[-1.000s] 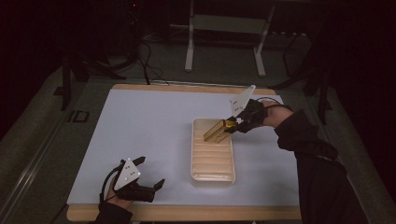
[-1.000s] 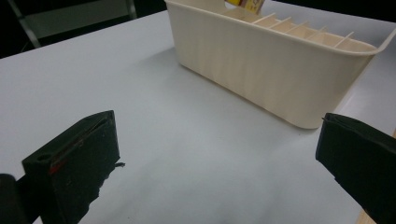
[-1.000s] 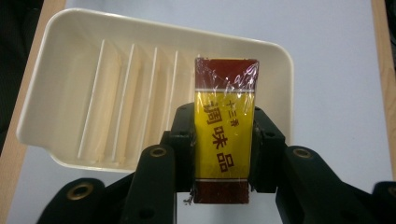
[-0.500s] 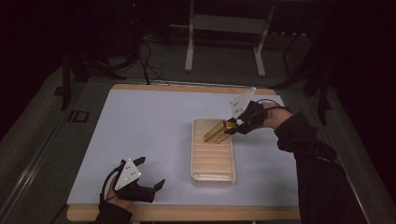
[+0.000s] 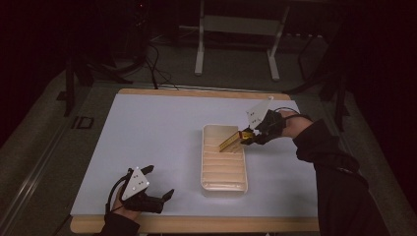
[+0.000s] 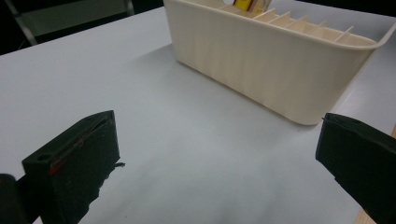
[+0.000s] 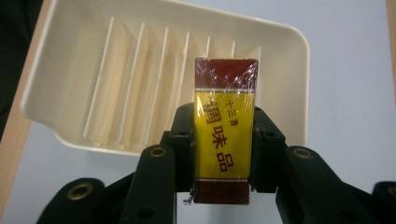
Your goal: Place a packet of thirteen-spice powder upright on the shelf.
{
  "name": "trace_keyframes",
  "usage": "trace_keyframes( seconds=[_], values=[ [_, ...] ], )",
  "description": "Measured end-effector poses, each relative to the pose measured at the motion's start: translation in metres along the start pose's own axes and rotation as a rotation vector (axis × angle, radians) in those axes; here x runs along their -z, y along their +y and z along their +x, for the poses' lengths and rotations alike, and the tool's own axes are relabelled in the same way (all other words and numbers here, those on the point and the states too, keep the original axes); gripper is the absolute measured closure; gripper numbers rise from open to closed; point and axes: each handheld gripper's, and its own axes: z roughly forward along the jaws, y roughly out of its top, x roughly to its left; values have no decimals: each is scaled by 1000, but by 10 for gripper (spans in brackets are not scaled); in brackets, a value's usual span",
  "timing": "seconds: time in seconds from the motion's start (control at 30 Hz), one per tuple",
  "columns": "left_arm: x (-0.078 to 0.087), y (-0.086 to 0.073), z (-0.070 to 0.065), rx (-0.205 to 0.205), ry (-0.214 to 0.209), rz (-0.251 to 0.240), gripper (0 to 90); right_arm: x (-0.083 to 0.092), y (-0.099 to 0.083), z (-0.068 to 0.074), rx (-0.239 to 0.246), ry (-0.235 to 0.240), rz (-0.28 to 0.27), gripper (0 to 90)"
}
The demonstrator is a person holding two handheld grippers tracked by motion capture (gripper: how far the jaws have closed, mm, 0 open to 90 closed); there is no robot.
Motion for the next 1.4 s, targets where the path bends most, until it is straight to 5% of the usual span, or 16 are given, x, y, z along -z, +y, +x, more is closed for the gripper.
trace_keyframes(
  seconds=[0.43,0.9,1.27,1.4],
  values=[
    [1,0,0,-1,-1,0,0,-29,10,-12,-81,42,46,677],
    [0,0,0,-6,-7,3,0,-63,20,-17,-116,62,76,675],
    [0,0,0,-6,-7,3,0,-73,28,-18,-146,54,36,670],
    [1,0,0,-4,-5,1,0,-67,25,-18,-165,28,3,577]
  ],
)
